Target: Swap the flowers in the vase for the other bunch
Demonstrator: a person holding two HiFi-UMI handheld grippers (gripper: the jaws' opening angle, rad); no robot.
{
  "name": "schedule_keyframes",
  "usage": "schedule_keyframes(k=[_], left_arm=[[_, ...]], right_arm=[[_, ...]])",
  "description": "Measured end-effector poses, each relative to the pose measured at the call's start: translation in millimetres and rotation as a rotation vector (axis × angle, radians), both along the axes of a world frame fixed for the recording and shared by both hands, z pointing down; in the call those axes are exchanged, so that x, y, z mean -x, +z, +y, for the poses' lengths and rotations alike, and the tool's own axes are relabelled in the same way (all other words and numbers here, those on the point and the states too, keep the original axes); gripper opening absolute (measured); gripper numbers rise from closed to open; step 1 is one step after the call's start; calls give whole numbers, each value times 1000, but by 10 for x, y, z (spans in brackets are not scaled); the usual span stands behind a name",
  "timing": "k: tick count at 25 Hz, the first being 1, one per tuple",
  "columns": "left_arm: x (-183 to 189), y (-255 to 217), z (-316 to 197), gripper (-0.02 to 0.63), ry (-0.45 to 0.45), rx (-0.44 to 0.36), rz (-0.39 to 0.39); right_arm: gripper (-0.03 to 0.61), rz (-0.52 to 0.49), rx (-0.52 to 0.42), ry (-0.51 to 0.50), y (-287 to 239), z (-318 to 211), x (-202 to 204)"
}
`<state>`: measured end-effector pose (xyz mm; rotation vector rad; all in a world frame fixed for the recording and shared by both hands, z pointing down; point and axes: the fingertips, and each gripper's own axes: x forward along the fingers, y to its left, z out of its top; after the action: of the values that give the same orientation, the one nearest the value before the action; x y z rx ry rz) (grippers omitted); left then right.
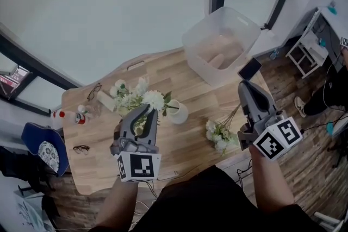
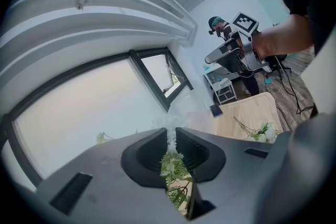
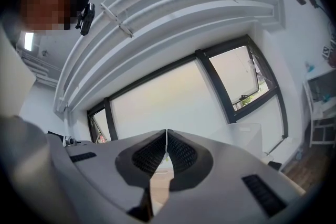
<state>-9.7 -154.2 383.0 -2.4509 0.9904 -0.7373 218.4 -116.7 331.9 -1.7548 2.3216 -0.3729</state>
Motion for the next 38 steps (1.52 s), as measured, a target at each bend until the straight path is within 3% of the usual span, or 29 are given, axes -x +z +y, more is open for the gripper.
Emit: schedule_keyframes(k=[16,33,38], left_arm=[[-393,412,-9,51,72,47,-61],[-761,629,110,51,180,112,-74],[-780,576,165,51,188,93,-86]], right_arm=[[29,-44,55,13,338,-23,-152],[29,-81,93,15,581,-31,-187],[29,-88,94,23,588,25,-202]])
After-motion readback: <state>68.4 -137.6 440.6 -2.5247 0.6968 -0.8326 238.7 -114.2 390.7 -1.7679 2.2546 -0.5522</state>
